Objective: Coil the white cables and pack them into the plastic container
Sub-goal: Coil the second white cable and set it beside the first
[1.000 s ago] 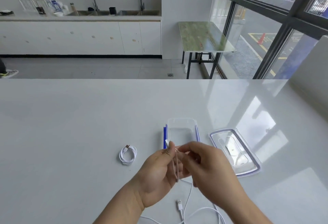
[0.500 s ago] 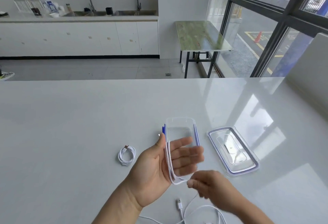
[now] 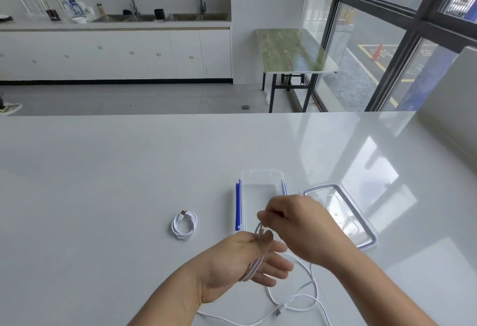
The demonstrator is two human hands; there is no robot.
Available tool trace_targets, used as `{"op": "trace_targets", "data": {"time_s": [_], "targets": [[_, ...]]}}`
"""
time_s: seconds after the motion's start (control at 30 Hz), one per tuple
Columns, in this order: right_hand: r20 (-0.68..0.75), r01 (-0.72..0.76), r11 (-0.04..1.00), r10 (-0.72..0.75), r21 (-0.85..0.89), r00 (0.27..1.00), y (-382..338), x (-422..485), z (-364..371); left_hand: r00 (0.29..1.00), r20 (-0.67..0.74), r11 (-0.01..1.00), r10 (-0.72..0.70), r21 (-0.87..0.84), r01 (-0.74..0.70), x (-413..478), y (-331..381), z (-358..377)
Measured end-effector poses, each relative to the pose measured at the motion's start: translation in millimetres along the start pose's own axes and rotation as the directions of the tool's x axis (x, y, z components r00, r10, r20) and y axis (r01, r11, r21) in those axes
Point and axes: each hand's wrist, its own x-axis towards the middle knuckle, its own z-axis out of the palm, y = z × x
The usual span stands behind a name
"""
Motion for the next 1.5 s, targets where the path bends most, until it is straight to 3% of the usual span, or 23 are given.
{"op": "trace_targets", "data": {"time_s": [0.2,0.3,0.4,0.47,0.63,0.73,0.83,0.93,1.0,1.07,1.17,1.33,1.43,1.5], "targets": [[-0.067,0.033,0.999,-0.033,-0.002,0.997,-7.5,-6.9,6.2,0.996,-0.066,0.962,-0.063,0.263,0.078,7.9,-0.5,4.8],[-0.09,0.024,0.983,-0.008,0.182,0.996,1.3,-10.7,8.1,0.999,-0.053,0.996,0.014,0.088,-0.009,9.1,-4.1,0.4],[-0.005,-0.089,0.826,0.11,0.556,0.994,13.6,-12.4,6.2,0.997,0.005,0.982,0.078,-0.176,-0.075,7.6,-6.8,-2.6],[0.014,-0.099,0.734,0.121,0.672,0.993,14.6,-15.9,12.9,0.99,0.044,0.952,0.135,-0.282,-0.117,9.8,-7.1,-1.3],[-0.217,0.051,0.823,0.088,0.566,0.972,10.8,-24.7,32.6,0.969,0.062,0.818,0.241,-0.551,-0.168,15.4,-8.7,1.2],[-0.335,0.1,0.94,0.016,0.327,0.942,7.8,-33.0,40.5,0.968,0.021,0.747,0.251,-0.64,-0.179,13.9,-4.9,2.3],[-0.418,0.16,0.981,-0.1,0.109,0.903,3.4,-43.9,55.0,0.968,-0.112,0.583,0.225,-0.78,-0.225,13.1,-0.2,-6.7],[-0.431,0.172,0.959,-0.059,0.227,0.901,12.7,-56.7,73.0,0.953,-0.153,0.477,0.261,-0.838,-0.265,6.9,7.8,-16.5],[-0.269,0.126,0.903,-0.013,0.41,0.963,24.2,-61.1,84.3,0.947,-0.136,0.452,0.29,-0.853,-0.261,3.2,10.3,-19.9],[0.007,-0.001,0.851,-0.003,0.526,1.0,39.7,-58.6,89.6,0.944,-0.114,0.465,0.31,-0.848,-0.255,0.0,13.2,-20.2],[0.255,-0.055,0.909,-0.057,0.412,0.965,61.1,-45.3,86.4,0.939,-0.059,0.524,0.338,-0.817,-0.24,-3.8,18.2,-15.3],[0.258,-0.072,0.979,0.02,0.192,0.966,78.4,-6.3,45.3,0.934,0.125,0.738,0.335,-0.651,-0.178,-8.2,20.0,-4.3],[0.232,0.032,0.997,-0.047,0.067,0.972,62.7,15.3,11.6,0.944,0.234,0.916,0.231,-0.38,-0.13,-6.7,18.2,-0.1],[0.196,0.084,0.996,-0.089,0.032,0.977,40.6,22.5,-11.8,0.956,0.266,0.975,0.127,-0.213,-0.07,-5.4,17.2,3.1]]}}
